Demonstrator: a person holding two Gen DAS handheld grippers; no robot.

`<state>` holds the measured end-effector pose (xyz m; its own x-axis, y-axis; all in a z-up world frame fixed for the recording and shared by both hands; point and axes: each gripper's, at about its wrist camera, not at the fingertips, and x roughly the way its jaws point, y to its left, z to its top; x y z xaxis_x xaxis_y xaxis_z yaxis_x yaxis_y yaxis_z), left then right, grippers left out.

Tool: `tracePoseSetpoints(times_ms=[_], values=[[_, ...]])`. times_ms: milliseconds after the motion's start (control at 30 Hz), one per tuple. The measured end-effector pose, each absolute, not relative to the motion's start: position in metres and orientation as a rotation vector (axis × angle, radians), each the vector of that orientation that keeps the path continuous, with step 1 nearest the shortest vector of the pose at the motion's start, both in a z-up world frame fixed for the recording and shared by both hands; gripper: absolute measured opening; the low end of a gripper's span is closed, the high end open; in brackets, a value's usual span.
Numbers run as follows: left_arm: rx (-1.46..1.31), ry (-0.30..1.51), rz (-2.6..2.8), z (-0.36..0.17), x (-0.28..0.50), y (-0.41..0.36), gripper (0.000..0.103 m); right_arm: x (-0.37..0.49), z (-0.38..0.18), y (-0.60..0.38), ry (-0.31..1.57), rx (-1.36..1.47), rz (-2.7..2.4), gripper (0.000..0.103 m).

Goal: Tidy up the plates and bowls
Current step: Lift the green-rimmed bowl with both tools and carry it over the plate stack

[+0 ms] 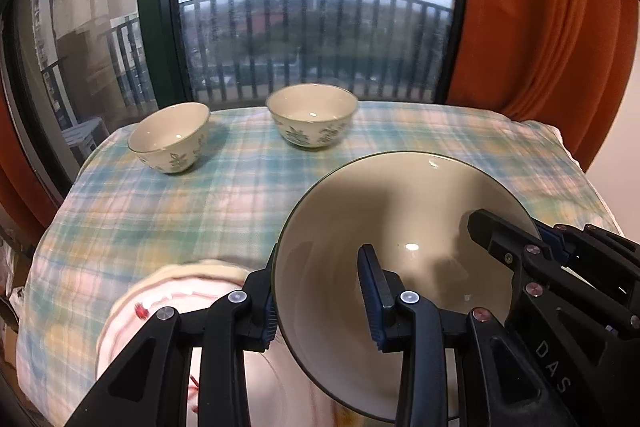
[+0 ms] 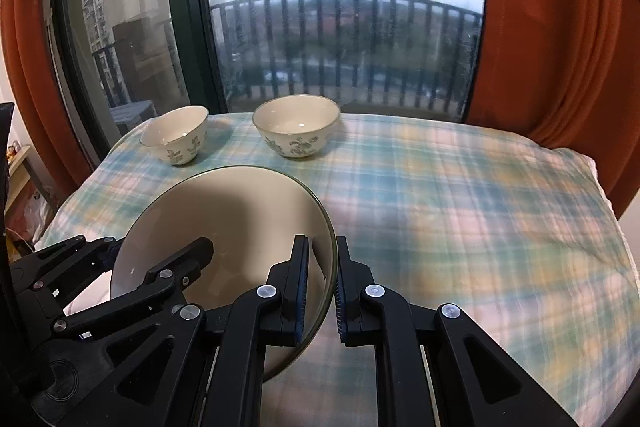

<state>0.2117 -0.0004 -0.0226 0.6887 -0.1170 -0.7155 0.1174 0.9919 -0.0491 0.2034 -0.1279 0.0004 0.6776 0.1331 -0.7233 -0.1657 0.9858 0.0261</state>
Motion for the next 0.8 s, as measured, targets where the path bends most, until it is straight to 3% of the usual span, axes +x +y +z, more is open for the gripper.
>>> tracePoseSetpoints(times_ms=[800], values=[[0.067, 0.912, -0.226, -0.068, 0.162, -0.049, 0.034, 0.142, -0.048, -0.185, 0.923, 0.035, 0.077, 0.015]])
